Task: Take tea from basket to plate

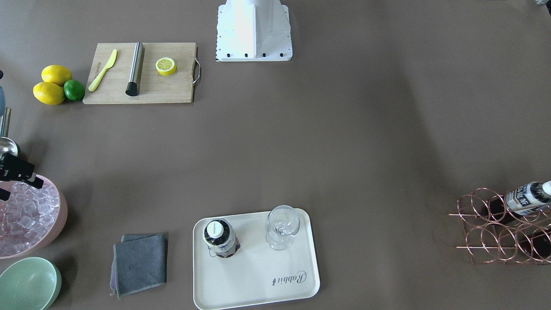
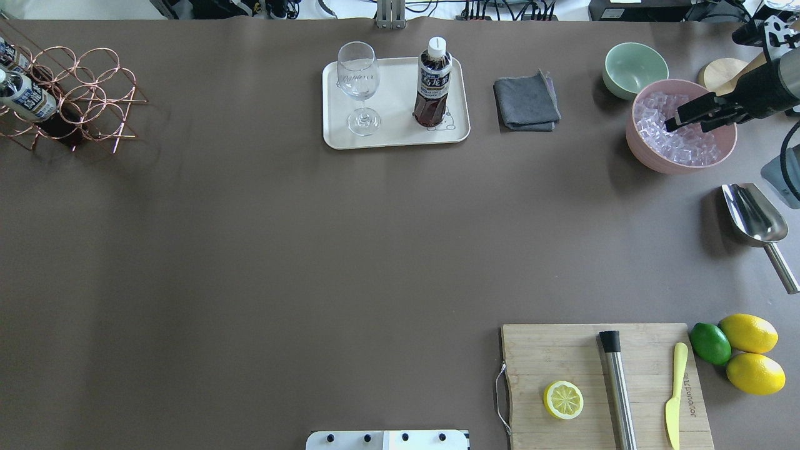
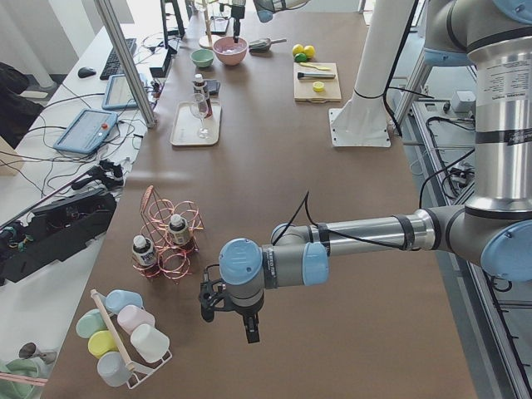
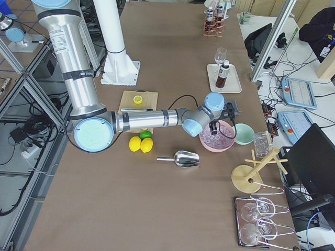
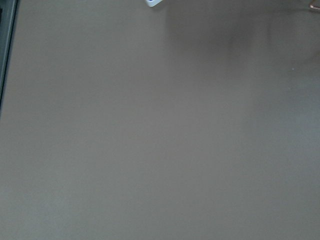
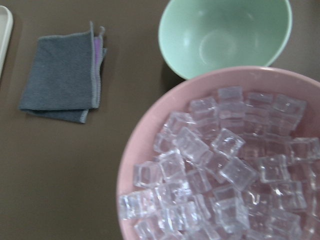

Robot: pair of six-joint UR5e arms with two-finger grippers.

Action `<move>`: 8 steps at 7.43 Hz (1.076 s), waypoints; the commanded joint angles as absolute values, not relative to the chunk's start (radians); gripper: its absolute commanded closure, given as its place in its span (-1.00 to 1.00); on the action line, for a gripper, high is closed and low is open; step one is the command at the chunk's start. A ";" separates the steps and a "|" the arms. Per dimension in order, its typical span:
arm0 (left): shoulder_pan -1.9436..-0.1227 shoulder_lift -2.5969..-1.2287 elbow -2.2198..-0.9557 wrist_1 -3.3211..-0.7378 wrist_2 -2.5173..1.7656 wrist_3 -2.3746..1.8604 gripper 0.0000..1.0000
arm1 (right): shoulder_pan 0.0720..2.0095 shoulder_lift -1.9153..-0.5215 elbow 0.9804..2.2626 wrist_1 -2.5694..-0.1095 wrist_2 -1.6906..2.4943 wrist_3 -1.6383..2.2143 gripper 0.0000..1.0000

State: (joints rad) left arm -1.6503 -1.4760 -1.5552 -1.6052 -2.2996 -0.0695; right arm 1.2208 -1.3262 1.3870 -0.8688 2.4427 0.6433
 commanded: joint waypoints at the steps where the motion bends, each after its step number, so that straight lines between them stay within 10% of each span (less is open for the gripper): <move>1: -1.577 -1.511 -1.548 -1.629 -2.377 -0.058 -0.97 | 1.302 -1.370 1.347 -1.065 2.462 0.492 -0.96; 8: -1.527 -1.474 -1.572 -1.623 -2.422 -0.057 -0.97 | 1.471 -1.563 1.602 -1.606 2.448 0.273 -0.98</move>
